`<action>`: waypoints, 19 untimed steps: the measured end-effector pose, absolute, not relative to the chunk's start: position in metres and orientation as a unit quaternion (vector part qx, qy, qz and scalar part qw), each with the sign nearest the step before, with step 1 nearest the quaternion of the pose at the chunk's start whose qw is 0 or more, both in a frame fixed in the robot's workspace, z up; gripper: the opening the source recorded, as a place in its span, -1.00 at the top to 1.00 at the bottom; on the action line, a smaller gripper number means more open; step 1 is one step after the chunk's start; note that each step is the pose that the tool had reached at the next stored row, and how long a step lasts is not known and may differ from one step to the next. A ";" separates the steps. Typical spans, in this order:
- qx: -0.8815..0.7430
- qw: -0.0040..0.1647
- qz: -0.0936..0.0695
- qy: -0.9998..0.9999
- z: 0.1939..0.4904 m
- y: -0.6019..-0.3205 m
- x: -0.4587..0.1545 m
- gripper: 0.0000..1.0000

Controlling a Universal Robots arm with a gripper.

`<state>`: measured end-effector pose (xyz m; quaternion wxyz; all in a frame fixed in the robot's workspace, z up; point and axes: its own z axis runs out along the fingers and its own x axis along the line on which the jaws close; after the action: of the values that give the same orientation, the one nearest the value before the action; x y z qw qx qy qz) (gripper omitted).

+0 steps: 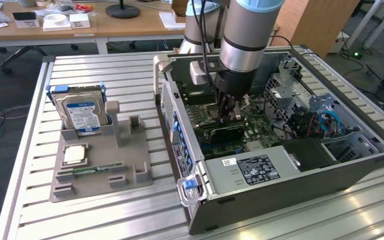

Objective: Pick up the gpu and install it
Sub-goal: 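Press down on the gpu until it lock into place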

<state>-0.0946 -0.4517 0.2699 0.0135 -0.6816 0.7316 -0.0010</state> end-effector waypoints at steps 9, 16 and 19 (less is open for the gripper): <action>-0.682 0.013 -0.001 0.732 0.267 -0.449 -0.095 0.79; -0.682 0.013 -0.001 0.732 0.264 -0.449 -0.095 0.79; -0.682 0.013 -0.001 0.732 0.264 -0.449 -0.095 0.79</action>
<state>-0.0948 -0.4491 0.2636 0.0134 -0.6815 0.7317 -0.0010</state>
